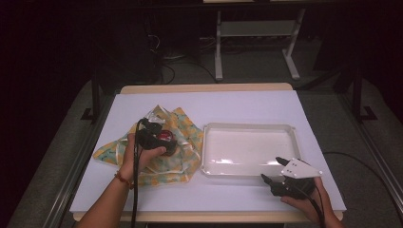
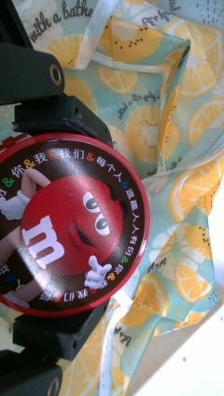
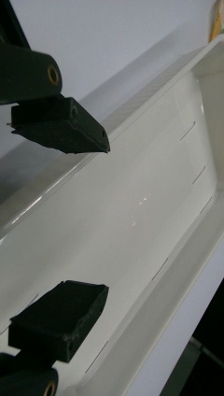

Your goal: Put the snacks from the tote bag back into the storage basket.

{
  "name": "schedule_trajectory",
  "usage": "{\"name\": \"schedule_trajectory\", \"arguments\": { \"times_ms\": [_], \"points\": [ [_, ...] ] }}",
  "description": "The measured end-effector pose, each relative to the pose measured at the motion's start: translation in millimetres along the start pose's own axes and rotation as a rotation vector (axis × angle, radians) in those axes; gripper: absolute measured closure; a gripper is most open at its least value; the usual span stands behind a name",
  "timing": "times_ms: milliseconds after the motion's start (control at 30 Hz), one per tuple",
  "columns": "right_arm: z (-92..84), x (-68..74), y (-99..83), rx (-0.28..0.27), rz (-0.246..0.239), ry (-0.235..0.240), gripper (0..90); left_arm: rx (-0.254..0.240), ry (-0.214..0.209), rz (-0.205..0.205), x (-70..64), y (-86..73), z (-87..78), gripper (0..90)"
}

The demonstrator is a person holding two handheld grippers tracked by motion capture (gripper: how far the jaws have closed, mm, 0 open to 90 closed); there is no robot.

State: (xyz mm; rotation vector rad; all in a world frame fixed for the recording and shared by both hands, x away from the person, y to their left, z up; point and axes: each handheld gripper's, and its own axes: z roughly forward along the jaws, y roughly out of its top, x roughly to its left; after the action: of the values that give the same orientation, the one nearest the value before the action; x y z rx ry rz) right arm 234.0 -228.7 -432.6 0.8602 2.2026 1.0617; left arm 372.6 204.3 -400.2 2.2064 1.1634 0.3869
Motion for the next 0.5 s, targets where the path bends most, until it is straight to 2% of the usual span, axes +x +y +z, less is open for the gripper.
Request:
{"name": "schedule_trajectory", "arguments": {
  "times_ms": [500],
  "points": [
    [0.8, 0.3, -0.1, 0.003, 0.001, 0.003, 24.9, -0.031, -0.008, -0.015, 4.1, 1.1, -14.8, 25.4]
  ]
}}
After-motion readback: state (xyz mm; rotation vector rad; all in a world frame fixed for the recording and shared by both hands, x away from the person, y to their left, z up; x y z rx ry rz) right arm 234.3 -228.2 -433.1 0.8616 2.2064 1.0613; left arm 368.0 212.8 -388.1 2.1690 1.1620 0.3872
